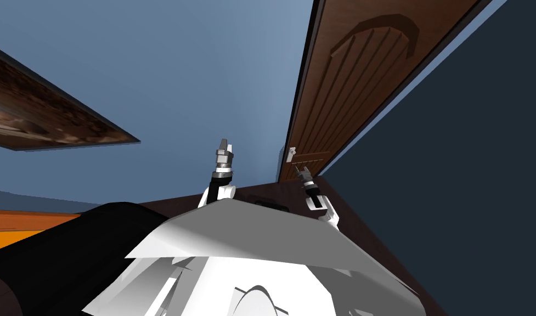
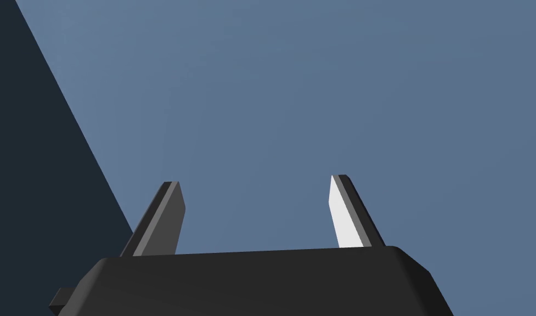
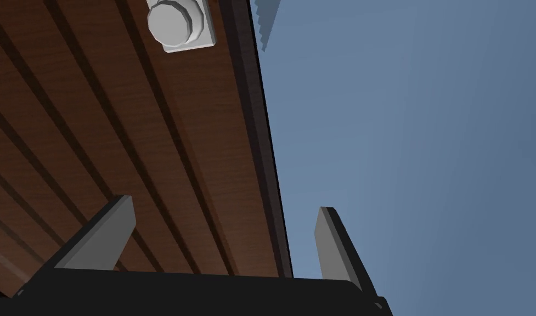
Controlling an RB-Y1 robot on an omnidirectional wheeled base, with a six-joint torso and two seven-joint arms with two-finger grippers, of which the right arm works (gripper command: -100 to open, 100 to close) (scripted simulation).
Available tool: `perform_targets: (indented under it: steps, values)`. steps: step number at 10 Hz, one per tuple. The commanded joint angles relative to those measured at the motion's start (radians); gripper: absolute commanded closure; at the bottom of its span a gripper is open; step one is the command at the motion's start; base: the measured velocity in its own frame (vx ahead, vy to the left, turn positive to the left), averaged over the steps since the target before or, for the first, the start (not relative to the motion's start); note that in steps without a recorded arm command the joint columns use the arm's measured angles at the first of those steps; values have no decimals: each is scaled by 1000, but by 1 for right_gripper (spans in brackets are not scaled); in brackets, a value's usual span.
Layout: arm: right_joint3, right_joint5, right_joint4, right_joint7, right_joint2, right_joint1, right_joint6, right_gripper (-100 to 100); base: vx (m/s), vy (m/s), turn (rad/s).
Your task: Pull the door open
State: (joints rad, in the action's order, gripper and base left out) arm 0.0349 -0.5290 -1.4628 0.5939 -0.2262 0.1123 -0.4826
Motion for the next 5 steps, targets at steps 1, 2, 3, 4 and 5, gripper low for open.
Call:
perform_targets:
  steps: [1, 2, 3, 4, 5]
  values:
    - [-1, -14, 31, 23, -3, -13, -4, -100, 130, -47, 8]
    - [1, -30, 58, 45, -9, -25, -4, -100, 129, -66, 14]
    - [1, -38, 71, 55, -11, -31, -3, -100, 144, -59, 16]
    - [2, -50, 93, 72, -16, -41, -3, -100, 141, -49, 15]
    - [3, -63, 114, 89, -20, -50, -3, -100, 158, -29, 19]
